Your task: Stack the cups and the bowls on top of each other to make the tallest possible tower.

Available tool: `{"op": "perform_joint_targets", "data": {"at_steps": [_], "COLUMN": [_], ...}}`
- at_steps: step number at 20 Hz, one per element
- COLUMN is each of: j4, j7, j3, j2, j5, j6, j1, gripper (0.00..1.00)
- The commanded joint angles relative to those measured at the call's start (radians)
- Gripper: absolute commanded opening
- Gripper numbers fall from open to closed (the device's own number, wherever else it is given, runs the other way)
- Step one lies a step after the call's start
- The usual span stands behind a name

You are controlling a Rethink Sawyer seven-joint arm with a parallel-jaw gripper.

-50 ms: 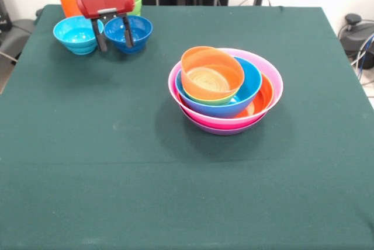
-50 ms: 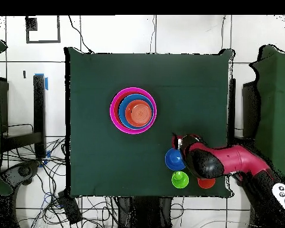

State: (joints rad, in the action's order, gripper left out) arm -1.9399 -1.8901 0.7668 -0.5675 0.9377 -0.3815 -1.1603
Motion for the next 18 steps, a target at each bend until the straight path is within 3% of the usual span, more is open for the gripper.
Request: {"op": "perform_joint_targets", "data": {"at_steps": [1,6,18], "j4": [0.06,0.062,0.043], "j7": [0.247,0.252,0.242], "j3": [0.04,0.054,0.041], "j2": [-0.026,-0.014,0.021], "j5": [-0.002,-0.047,-0.039], "j6": [-0.157,-0.213,-0.216], "j1": [0.071,0.064,0.039], "gripper": [1.0,1.0,1.0]}}
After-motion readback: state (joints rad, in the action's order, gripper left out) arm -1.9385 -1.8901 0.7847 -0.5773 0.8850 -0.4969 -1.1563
